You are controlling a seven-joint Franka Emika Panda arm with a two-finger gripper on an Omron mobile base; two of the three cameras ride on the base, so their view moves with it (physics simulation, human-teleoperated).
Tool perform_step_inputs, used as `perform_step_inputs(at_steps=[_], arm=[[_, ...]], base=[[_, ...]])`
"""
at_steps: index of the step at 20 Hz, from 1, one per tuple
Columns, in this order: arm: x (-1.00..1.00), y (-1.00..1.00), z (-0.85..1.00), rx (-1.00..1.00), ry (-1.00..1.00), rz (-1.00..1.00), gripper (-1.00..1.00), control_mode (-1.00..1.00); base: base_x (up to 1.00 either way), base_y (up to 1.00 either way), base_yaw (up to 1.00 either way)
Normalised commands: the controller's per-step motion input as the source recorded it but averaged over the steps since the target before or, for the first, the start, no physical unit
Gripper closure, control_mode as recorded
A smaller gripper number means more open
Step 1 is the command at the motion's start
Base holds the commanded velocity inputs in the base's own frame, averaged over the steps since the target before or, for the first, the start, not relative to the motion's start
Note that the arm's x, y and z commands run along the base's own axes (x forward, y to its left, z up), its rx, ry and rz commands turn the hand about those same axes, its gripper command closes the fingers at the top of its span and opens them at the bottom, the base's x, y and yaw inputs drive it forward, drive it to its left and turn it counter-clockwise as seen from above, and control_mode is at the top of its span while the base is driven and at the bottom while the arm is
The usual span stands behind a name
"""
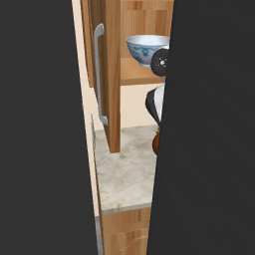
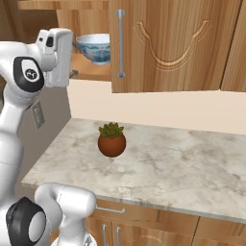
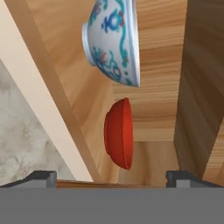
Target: Move the bowls from the cabinet to the plates on the dining table.
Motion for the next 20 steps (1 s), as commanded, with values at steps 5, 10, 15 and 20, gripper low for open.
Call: perform_step_inputs(at_steps=[5, 10, 15, 20], arm=[[0.15, -0.36, 0.0, 0.0, 0.01, -0.03, -1.0, -1.0], [0.07, -0.26, 0.0, 0.0, 0.01, -0.09, -1.0, -1.0], [0.0, -0.02, -0.01, -0.06, -0.01, -0.19, -1.0, -1.0], [0.0, 0.0, 0.0, -0.09, 0.0, -0.22, -1.0, -1.0]], base=[[0.0, 0.0, 0.0], [0.0, 0.0, 0.0], [0.0, 0.0, 0.0], [0.0, 0.0, 0.0]])
